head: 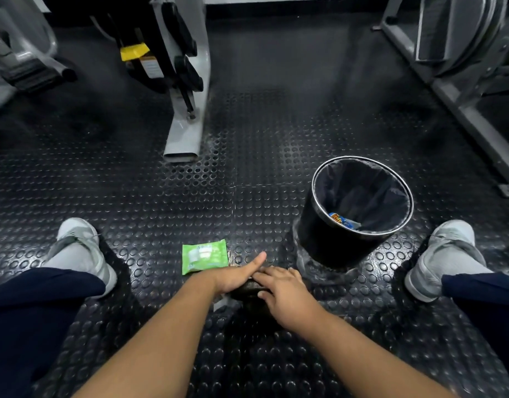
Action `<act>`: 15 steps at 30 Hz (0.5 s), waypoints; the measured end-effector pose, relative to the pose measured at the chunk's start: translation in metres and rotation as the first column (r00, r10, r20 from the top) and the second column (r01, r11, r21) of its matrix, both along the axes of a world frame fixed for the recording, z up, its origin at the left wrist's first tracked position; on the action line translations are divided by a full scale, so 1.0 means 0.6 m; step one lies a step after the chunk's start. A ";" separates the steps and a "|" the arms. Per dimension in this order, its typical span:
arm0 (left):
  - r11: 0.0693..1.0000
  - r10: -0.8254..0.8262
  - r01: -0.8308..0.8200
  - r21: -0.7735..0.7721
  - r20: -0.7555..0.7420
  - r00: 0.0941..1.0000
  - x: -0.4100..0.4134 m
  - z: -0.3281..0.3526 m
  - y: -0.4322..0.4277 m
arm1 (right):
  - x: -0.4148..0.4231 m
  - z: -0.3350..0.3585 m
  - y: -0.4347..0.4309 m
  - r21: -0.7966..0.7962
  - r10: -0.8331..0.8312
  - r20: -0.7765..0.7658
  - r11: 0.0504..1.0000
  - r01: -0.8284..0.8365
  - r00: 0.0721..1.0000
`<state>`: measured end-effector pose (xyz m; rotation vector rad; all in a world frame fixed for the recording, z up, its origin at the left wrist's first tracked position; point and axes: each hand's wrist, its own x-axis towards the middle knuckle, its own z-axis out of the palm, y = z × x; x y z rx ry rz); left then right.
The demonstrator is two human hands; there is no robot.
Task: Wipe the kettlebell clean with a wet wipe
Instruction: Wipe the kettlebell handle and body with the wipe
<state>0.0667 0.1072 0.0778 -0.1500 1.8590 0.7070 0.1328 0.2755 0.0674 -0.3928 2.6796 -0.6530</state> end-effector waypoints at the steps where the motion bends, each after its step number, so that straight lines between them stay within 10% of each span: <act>1: 1.000 0.006 -0.006 0.008 0.004 1.000 0.003 0.002 -0.002 | 0.000 -0.001 0.000 0.001 0.001 -0.003 1.000 -0.001 1.000; 15: 0.982 -0.145 0.153 -0.109 0.076 0.987 -0.027 0.149 -0.002 | -0.001 0.010 0.001 0.005 -0.004 0.040 1.000 0.004 0.999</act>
